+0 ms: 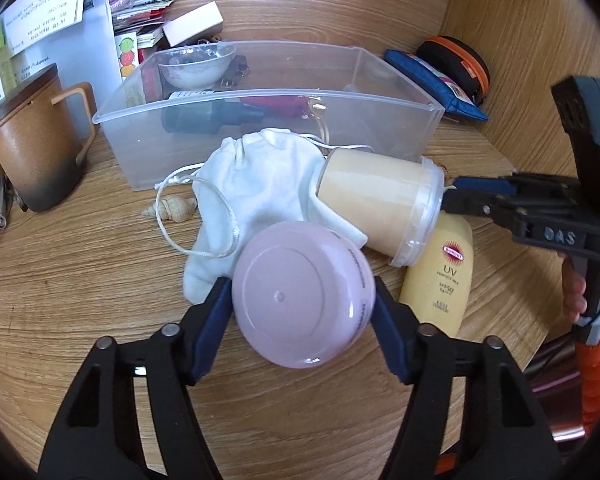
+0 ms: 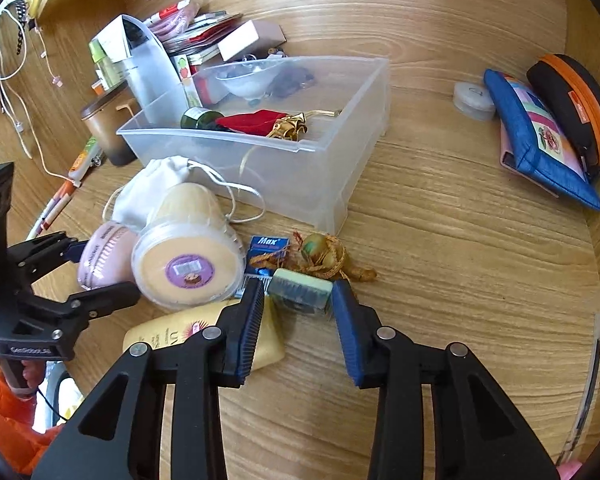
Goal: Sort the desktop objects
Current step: 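Grasp the pink round container with the left tool while the right tool grasps the mahjong tile, then lift and carry the pink container and mahjong tile with both tools toward the box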
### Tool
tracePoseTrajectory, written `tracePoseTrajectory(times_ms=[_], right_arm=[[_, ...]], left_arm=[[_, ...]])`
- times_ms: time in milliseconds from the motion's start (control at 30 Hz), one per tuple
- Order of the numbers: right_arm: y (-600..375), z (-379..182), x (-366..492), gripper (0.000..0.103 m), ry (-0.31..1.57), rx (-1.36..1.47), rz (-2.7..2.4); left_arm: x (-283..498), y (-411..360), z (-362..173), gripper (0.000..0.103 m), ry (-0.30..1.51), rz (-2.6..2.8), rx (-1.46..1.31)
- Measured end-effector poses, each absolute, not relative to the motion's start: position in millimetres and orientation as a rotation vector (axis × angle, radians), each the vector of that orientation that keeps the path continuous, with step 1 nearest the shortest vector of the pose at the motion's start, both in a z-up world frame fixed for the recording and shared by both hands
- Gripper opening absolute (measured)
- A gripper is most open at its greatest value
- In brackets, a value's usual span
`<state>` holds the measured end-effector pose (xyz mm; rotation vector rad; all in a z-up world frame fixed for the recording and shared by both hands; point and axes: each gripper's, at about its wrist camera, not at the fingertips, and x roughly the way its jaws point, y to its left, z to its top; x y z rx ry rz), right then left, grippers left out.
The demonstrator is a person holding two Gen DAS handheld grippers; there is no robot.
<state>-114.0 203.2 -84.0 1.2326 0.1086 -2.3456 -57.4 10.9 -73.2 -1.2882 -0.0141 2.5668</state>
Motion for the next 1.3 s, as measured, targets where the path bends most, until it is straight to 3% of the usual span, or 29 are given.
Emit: tracePoseTrajectory(times_ms=[667, 800, 1000, 1300], right_arm=[[190.4, -88.6, -119.3, 0.033, 0.192, 1.302, -2.352], [184.7, -95.9, -121.9, 0.033, 0.206, 1.319, -2.336], [187.6, -95.3, -118.7, 0.023, 0.205, 1.308, -2.343], [199.9, -87.3, -105.0, 0.022, 0.232, 1.27, -2.386]], left_arm=[[-56.4, 13.0, -81.4, 0.067, 0.037, 2.54, -1.292], [-55.1, 12.3, -82.0, 0.063, 0.051, 2.557, -1.282], [-54.3, 9.0, -79.7, 0.063, 0.042, 2.561, -1.276], [-48.9, 4.2, -61.7, 0.062, 0.015, 2.595, -1.218]])
